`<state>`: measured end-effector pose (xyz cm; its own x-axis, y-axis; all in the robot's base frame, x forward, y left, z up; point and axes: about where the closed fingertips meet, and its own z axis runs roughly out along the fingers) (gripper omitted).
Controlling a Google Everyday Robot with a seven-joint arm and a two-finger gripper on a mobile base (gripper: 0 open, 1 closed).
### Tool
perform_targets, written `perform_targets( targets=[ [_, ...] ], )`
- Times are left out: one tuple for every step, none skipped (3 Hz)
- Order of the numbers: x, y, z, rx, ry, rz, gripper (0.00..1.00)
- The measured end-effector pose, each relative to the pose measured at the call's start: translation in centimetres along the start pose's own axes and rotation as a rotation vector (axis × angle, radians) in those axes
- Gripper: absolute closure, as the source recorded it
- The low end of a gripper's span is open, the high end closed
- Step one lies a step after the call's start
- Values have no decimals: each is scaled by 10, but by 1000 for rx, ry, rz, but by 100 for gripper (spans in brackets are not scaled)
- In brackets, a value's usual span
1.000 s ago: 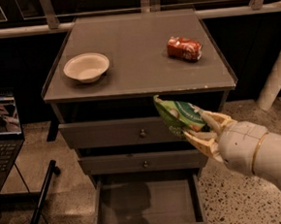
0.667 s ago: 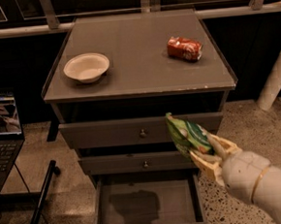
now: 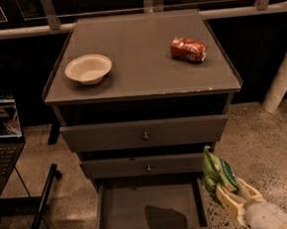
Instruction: Place green rice chip bag into bottom drawer
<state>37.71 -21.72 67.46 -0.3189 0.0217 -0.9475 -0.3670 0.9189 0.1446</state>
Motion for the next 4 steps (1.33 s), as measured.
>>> perform_targets(
  targets=[
    [53, -21, 3, 22, -35, 204, 100],
    [66, -17, 10, -1, -53, 255, 100],
    [66, -17, 10, -1, -53, 255, 100],
    [77, -29, 12, 24, -57, 282, 100]
  ],
)
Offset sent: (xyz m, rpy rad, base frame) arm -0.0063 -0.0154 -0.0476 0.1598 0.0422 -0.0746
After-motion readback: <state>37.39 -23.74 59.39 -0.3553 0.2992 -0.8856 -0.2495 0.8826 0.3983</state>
